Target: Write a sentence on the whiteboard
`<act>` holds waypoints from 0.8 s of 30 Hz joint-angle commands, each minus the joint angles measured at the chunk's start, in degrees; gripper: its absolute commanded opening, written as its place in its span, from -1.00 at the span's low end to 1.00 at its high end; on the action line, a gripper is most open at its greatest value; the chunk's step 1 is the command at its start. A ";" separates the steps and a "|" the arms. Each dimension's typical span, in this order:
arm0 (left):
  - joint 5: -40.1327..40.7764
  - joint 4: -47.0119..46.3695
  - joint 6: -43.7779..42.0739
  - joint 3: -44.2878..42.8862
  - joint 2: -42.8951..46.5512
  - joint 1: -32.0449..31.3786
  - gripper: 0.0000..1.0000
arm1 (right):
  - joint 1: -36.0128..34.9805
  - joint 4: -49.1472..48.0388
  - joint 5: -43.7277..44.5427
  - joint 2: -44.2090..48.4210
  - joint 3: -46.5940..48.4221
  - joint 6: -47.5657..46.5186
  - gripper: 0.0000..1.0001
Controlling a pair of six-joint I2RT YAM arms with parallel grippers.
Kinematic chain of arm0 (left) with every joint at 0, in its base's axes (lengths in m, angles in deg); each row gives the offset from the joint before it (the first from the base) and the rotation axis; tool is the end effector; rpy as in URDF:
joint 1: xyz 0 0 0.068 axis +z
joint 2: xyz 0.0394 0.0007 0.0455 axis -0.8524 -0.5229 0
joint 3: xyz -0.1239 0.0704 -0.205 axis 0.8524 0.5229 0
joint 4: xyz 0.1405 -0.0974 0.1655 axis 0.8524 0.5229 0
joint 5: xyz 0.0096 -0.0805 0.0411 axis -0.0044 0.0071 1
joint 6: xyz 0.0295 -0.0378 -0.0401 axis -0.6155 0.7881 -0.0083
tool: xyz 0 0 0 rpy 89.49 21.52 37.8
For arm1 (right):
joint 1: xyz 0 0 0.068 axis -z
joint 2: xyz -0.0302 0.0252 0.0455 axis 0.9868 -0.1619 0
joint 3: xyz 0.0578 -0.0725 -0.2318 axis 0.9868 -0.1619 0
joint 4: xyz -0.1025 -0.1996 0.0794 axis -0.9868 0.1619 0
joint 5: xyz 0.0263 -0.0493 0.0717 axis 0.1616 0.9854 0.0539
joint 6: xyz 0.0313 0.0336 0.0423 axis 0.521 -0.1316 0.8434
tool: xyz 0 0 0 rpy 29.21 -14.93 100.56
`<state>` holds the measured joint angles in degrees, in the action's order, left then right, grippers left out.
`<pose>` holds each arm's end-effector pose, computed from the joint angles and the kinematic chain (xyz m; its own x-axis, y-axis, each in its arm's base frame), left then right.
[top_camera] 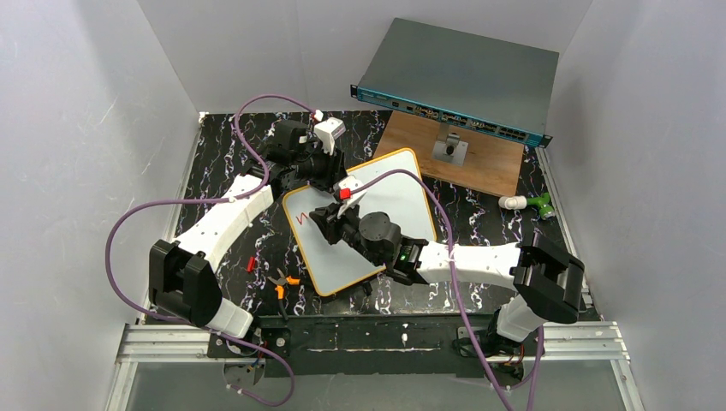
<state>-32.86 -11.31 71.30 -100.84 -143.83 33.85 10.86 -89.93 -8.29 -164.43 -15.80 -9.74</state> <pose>0.2883 -0.1553 0.3066 -0.5051 0.1839 -0.8432 0.6954 0.6655 -0.2714 0.1383 0.3201 0.2790 -0.1466 0.2032 -0.9681 -0.7014 0.6687 0.2466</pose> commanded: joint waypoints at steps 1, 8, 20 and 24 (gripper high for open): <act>2.31 -1.11 -1.20 -0.33 4.49 -0.34 -1.00 | 0.14 3.40 2.63 -0.17 -0.59 -0.84 -0.97; 2.37 -1.00 -1.39 -0.30 4.75 -0.34 -1.00 | -0.01 3.73 2.85 0.12 -1.02 -0.78 -0.97; 2.61 -1.19 -1.28 -0.35 4.62 -0.44 -1.00 | -0.50 5.79 4.01 0.87 -1.33 -0.23 -0.97; 2.46 -1.27 -1.25 -0.28 4.58 -0.48 -1.00 | -0.53 5.74 5.02 0.90 -0.82 -0.79 -0.97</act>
<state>-32.83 -11.15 71.10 -100.86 -143.61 33.70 10.03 -87.30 -7.20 -163.82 -15.89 -9.48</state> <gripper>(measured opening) 0.381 0.191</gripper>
